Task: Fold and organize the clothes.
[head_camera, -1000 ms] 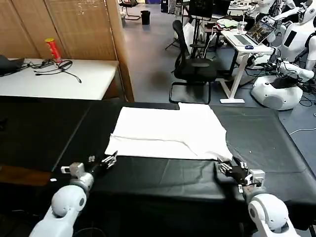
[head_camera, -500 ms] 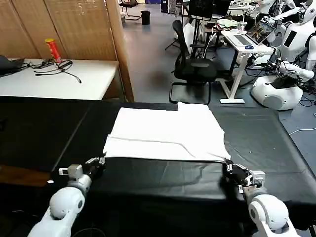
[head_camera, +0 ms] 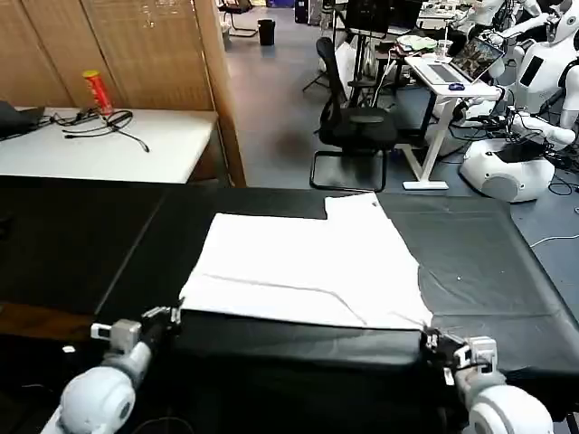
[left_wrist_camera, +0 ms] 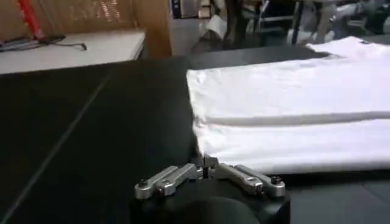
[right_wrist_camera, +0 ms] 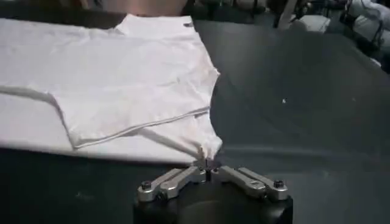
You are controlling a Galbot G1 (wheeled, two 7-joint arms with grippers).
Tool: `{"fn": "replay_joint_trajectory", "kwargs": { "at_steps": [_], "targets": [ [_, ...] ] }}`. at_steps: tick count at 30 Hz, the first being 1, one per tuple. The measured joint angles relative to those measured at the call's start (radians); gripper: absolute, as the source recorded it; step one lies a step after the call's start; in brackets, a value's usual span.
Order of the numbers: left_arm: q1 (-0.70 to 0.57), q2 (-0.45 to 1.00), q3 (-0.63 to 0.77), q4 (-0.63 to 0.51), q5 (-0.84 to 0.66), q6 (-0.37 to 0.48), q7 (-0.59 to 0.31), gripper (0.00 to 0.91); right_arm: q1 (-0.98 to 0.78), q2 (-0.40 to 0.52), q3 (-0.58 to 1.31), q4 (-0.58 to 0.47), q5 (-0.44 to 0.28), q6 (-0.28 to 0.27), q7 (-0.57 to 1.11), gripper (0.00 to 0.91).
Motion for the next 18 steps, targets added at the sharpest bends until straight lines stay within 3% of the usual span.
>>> {"fn": "replay_joint_trajectory", "kwargs": {
  "at_steps": [5,13,18],
  "targets": [
    [0.067,0.010,-0.019,-0.057,-0.017,0.038,-0.019,0.878,-0.035,-0.002,0.017,0.049,0.000,0.000,-0.006,0.878],
    [0.078,0.012,-0.056,-0.136,-0.042,0.202,-0.042,0.878,-0.024,-0.012,0.044,0.089,0.048,0.000,-0.033,0.878],
    [0.043,-0.004,-0.083,-0.156,-0.104,0.169,-0.083,0.878,0.138,-0.024,0.014,-0.007,0.068,0.023,-0.041,0.878]
  ]
}}
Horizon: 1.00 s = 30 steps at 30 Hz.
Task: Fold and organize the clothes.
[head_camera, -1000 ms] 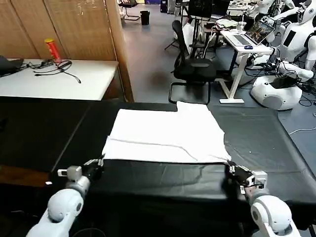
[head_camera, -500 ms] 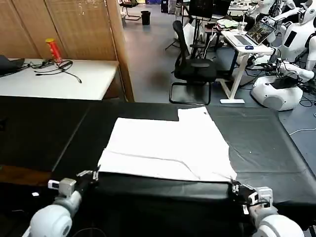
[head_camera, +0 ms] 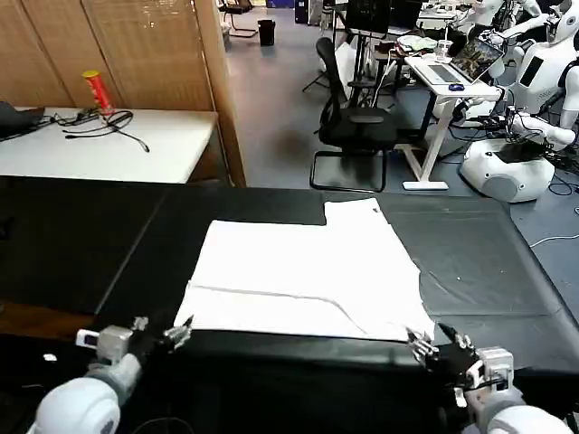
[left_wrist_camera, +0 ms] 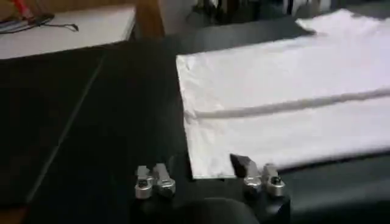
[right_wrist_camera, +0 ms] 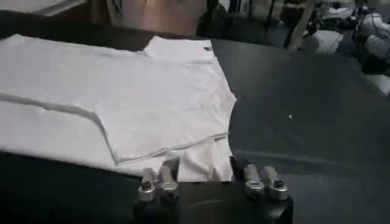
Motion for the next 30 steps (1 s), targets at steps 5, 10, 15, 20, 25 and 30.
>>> {"fn": "replay_joint_trajectory", "kwargs": {
  "at_steps": [5,10,15,20,25,30],
  "targets": [
    [-0.132,-0.026,0.014,0.063,-0.097,-0.080,-0.001,0.878,0.248,-0.006,-0.082,-0.174,0.003,0.044,0.000,0.878],
    [-0.342,-0.035,0.067,0.225,-0.209,-0.081,0.000,0.878,0.493,0.011,-0.180,-0.386,-0.007,0.062,0.002,0.878],
    [-0.554,-0.029,0.147,0.418,-0.275,-0.039,0.016,0.878,0.680,0.040,-0.273,-0.591,-0.040,0.073,0.010,0.878],
    [-0.738,-0.038,0.239,0.606,-0.273,-0.001,0.062,0.878,0.829,0.078,-0.346,-0.787,-0.063,0.083,0.019,0.878],
    [-0.876,-0.060,0.331,0.783,-0.219,0.026,0.106,0.878,0.934,0.113,-0.385,-0.956,-0.080,0.094,-0.012,0.878],
    [-0.985,-0.094,0.394,0.929,-0.176,0.013,0.138,0.878,1.015,0.153,-0.395,-1.093,-0.122,0.101,-0.030,0.878]
  ]
}}
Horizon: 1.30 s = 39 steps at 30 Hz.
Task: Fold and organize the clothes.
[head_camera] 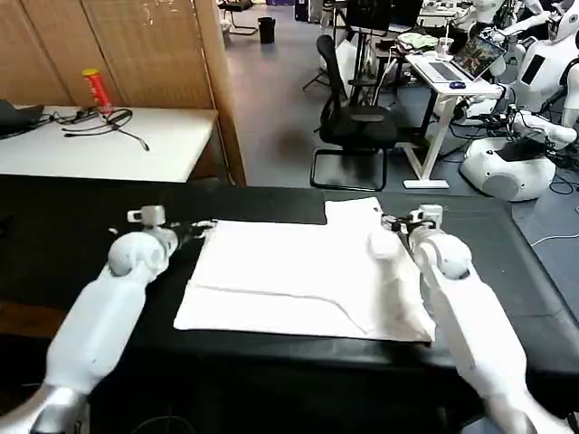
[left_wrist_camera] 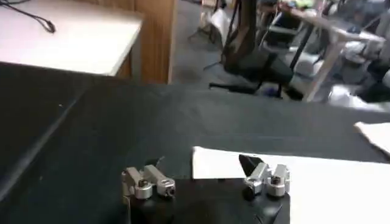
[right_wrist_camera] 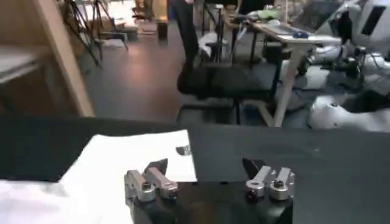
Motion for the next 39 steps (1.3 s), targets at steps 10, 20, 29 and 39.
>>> {"fn": "replay_joint_trajectory", "kwargs": {
  "at_steps": [10,20,29,39],
  "targets": [
    [-0.100,-0.047,0.042,0.172,0.014,-0.006,0.020,0.878,0.076,0.057,-0.007,-0.165,-0.022,0.008,-0.021,0.878],
    [-0.122,-0.068,0.061,0.232,0.069,-0.020,0.056,0.146,0.091,0.087,-0.004,-0.213,-0.051,0.001,-0.034,0.683],
    [-0.115,-0.068,0.069,0.232,0.089,-0.020,0.073,0.088,0.086,0.086,-0.002,-0.208,-0.052,0.024,-0.051,0.020],
    [-0.124,-0.069,0.070,0.224,0.093,-0.025,0.074,0.068,0.055,0.061,-0.005,-0.142,-0.042,0.113,-0.059,0.000]
  ]
}}
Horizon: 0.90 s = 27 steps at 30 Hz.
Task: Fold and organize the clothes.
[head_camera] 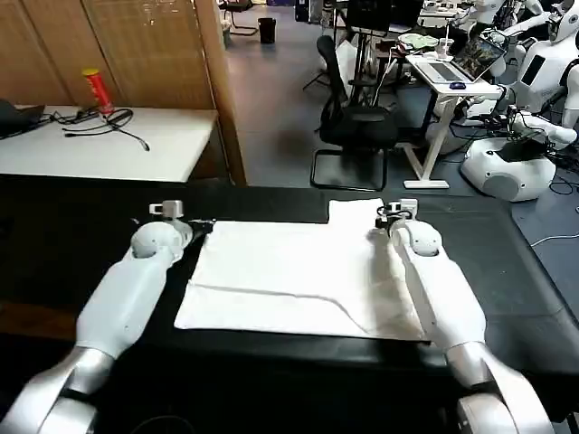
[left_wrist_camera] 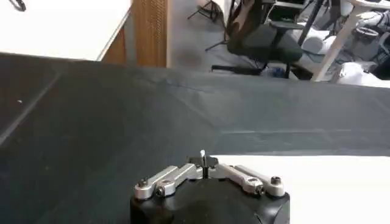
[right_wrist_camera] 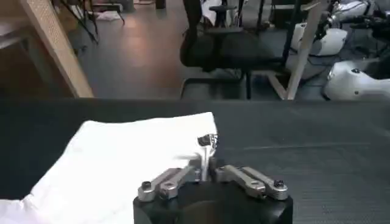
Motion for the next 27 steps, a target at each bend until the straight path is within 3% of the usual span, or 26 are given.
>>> {"fn": "replay_joint_trajectory", "kwargs": {
  "at_steps": [7,13,23,27],
  "targets": [
    [0.022,0.023,-0.003,-0.065,-0.024,0.009,-0.027,0.068,-0.070,-0.055,0.003,0.157,0.043,-0.015,-0.001,0.000],
    [0.072,0.066,-0.012,-0.194,-0.077,0.032,-0.066,0.068,-0.178,-0.129,0.024,0.346,0.066,-0.074,0.005,0.000],
    [0.266,0.191,-0.086,-0.520,-0.116,0.085,-0.112,0.068,-0.391,-0.261,0.076,0.651,0.129,-0.234,0.040,0.000],
    [0.378,0.251,-0.125,-0.644,-0.124,0.085,-0.116,0.068,-0.478,-0.309,0.099,0.758,0.130,-0.238,0.041,0.000]
  ]
}}
